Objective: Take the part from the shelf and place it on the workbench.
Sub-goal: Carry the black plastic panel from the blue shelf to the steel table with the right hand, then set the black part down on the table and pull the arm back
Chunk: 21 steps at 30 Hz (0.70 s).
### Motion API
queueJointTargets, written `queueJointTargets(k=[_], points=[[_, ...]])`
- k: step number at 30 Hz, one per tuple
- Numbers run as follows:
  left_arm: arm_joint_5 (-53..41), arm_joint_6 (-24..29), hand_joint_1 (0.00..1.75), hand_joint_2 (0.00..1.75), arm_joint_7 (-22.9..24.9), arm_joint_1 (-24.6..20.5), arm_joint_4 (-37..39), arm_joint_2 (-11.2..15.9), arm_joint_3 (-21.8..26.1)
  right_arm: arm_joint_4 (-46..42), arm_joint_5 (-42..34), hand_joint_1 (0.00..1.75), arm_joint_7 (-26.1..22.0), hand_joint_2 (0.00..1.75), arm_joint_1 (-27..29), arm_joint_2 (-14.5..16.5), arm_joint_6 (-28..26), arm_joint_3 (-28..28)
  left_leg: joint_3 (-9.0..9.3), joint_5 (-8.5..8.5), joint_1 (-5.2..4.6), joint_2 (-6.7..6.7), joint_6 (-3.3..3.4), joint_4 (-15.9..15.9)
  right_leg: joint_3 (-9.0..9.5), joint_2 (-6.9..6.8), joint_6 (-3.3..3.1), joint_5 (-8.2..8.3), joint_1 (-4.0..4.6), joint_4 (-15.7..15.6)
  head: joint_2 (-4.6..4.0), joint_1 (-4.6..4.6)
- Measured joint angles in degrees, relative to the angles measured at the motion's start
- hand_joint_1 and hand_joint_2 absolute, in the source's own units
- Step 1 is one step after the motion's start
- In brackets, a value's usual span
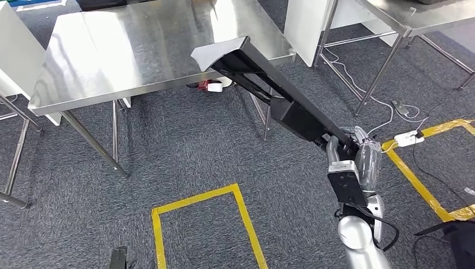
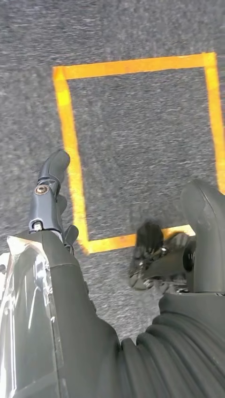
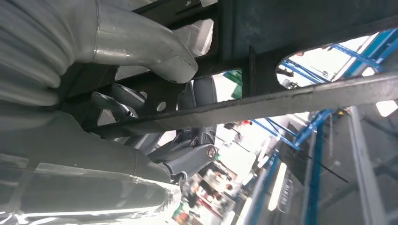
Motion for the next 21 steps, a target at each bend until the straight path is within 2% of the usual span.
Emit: queueJointTargets(k=[1,2,3,5,6,7,9,10,11,12,13,14,15,16,19,21], points=[[-0.07,-0.13,0.00,1.75,0.15,-0.14,-0.04,0.09,-0.01,0.05,0.13,1.75,0.16,1.75,-0.16,-0.14,-0.12,0.07,0.85,0.47,-0.63,0.15,1.07,-1.81,0.09,-0.10,-0.09,-0.07,0.07,-0.11,0.00,0.21],[-0.14,-0.22,0.00,1.75,0.32,-0.27,-0.08,0.11,-0.02,0.10,0.23,1.75,0.32,1.75,-0.27,-0.31,-0.21,0.13,1.13,0.36,-0.92,0.28,1.54,-2.49,0.10,-0.27,-0.10,-0.10,-0.01,-0.23,0.00,0.40],[-0.22,-0.32,0.00,1.75,0.51,-0.36,-0.11,-0.02,-0.02,0.10,0.33,1.75,0.49,1.75,-0.35,-0.52,-0.26,0.17,1.40,0.54,-1.05,0.27,1.55,-3.20,0.20,-0.42,-0.07,-0.08,-0.10,-0.49,0.00,0.33],[-0.31,-0.47,0.00,1.75,0.87,-0.45,-0.13,-0.16,0.01,0.01,0.50,1.75,0.75,1.75,-0.39,-0.98,-0.33,0.22,2.71,1.25,-0.68,0.12,1.07,-5.29,0.14,-0.53,0.09,-0.36,-0.12,-0.33,0.00,0.21],[-0.38,-0.61,0.00,1.75,1.04,-0.52,-0.13,-0.23,0.01,-0.04,0.60,1.75,0.85,1.75,-0.49,-1.25,-0.37,0.24,3.43,1.62,-0.37,0.09,0.76,-6.33,-0.45,-0.40,0.22,-0.98,-0.09,0.99,0.00,0.20],[-0.45,-0.75,0.00,1.75,1.19,-0.61,-0.13,-0.31,0.01,-0.07,0.71,1.75,0.98,1.75,-0.58,-1.52,-0.39,0.24,3.99,1.85,-0.04,0.04,0.38,-7.03,-1.88,-0.23,0.41,-2.05,-0.26,3.77,0.00,0.24],[-0.53,-0.95,0.00,1.75,1.47,-0.76,-0.13,-0.59,0.00,0.02,1.07,1.75,1.34,1.75,-0.70,-1.98,-0.40,0.25,4.29,1.72,0.24,-0.17,-0.09,-7.25,-6.02,-0.01,1.12,-4.49,-0.94,11.27,0.00,0.25],[-0.55,-0.97,0.00,1.75,1.60,-0.79,-0.13,-0.75,-0.01,0.09,1.33,1.75,1.59,1.75,-0.69,-2.18,-0.33,0.26,4.35,1.53,0.43,-0.30,-0.43,-7.17,-7.77,0.00,1.74,-4.97,-1.41,13.90,0.00,0.24],[-0.56,-0.97,0.00,1.75,1.67,-0.78,-0.13,-0.86,0.00,0.19,1.65,1.75,1.83,1.75,-0.70,-2.38,-0.26,0.26,4.42,1.28,0.66,-0.43,-0.81,-7.00,-8.48,-0.01,2.56,-4.48,-1.91,14.37,0.00,0.22],[-0.56,-0.98,0.00,1.75,1.72,-0.78,-0.13,-0.92,0.01,0.28,2.05,1.75,2.12,1.75,-0.81,-2.57,-0.17,0.27,4.52,0.95,0.99,-0.57,-1.30,-6.69,-7.97,-0.02,3.58,-3.01,-2.43,12.47,0.00,0.22],[-0.57,-1.00,0.00,1.75,1.75,-0.78,-0.13,-0.95,0.01,0.38,2.61,1.75,2.51,1.75,-1.04,-2.79,-0.07,0.28,4.61,0.48,1.35,-0.68,-1.93,-6.19,-6.46,-0.05,4.67,-0.89,-2.99,8.61,0.00,0.24],[-0.58,-1.04,0.00,1.75,1.75,-0.78,-0.13,-0.89,0.02,0.59,3.35,1.75,3.03,1.75,-1.39,-3.01,0.05,0.30,4.56,-0.07,1.58,-0.79,-2.62,-5.61,-4.90,-0.03,5.42,0.78,-3.34,4.96,0.00,0.31],[-0.60,-1.15,0.00,1.75,1.75,-0.80,-0.12,-0.87,0.02,0.83,4.33,1.75,3.74,1.75,-1.86,-3.27,0.30,0.32,4.41,-0.59,1.70,-0.85,-3.27,-4.92,-3.54,0.06,5.60,1.96,-3.52,1.88,0.00,0.44],[-0.62,-1.28,0.00,1.75,1.74,-0.83,-0.12,-0.83,0.02,1.12,5.46,1.75,4.72,1.75,-2.42,-3.62,0.71,0.33,4.17,-0.98,1.69,-0.89,-3.76,-4.41,-2.80,0.15,5.18,2.41,-3.57,0.26,0.00,0.49],[-0.76,-1.85,0.00,1.75,1.73,-0.85,-0.13,-0.77,0.02,2.65,9.04,1.75,8.04,1.75,-4.71,-5.29,3.00,0.06,3.77,-1.50,1.62,-0.92,-4.34,-3.92,-2.56,0.32,2.93,2.12,-3.54,-0.04,0.00,0.28],[-0.94,-2.22,0.00,1.75,1.74,-0.91,-0.13,-0.69,0.02,4.53,10.82,1.75,9.68,1.75,-7.25,-6.88,5.25,-0.46,2.93,-2.76,1.82,-0.83,-4.93,-1.92,-2.29,0.32,1.98,1.94,-3.85,-0.16,0.00,0.03]])
